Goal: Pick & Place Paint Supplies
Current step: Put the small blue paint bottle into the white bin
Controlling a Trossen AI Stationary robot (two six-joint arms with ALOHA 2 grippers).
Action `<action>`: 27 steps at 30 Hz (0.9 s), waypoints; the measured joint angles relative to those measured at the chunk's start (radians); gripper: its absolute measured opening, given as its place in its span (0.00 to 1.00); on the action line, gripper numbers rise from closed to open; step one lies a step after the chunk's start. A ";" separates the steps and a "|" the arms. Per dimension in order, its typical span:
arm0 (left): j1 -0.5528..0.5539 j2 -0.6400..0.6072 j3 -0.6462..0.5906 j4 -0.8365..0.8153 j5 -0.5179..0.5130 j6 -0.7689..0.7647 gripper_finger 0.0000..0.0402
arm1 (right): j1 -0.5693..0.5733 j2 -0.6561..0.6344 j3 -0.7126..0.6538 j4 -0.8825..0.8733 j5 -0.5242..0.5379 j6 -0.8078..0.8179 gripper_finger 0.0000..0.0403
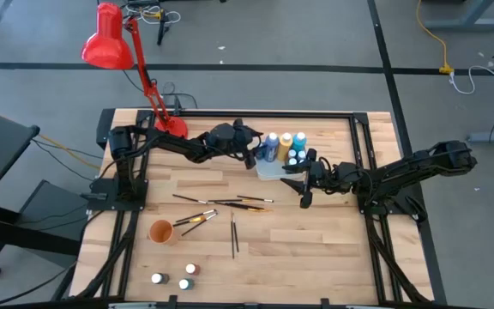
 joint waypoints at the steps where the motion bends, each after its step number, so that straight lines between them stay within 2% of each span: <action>1: 0.000 0.000 0.000 0.007 -0.001 -0.002 0.58 | 0.000 0.000 0.000 -0.001 0.000 0.000 0.49; 5: -0.011 0.000 0.000 -0.003 -0.006 -0.014 0.58 | 0.000 0.000 0.000 -0.013 -0.001 0.011 0.49; 8: -0.032 0.000 0.000 -0.013 -0.014 0.046 0.52 | 0.000 0.000 0.000 -0.037 -0.002 0.032 0.49; 15: -0.075 -0.034 0.000 -0.108 -0.105 0.081 0.26 | 0.000 0.000 0.000 -0.071 -0.009 0.081 0.49; 21: -0.116 -0.069 0.000 -0.157 -0.221 0.096 0.03 | 0.000 0.000 0.000 -0.077 -0.068 0.094 0.49; 27: -0.118 -0.070 0.000 -0.182 -0.238 0.063 0.03 | 0.000 0.000 0.000 -0.076 -0.076 0.105 0.49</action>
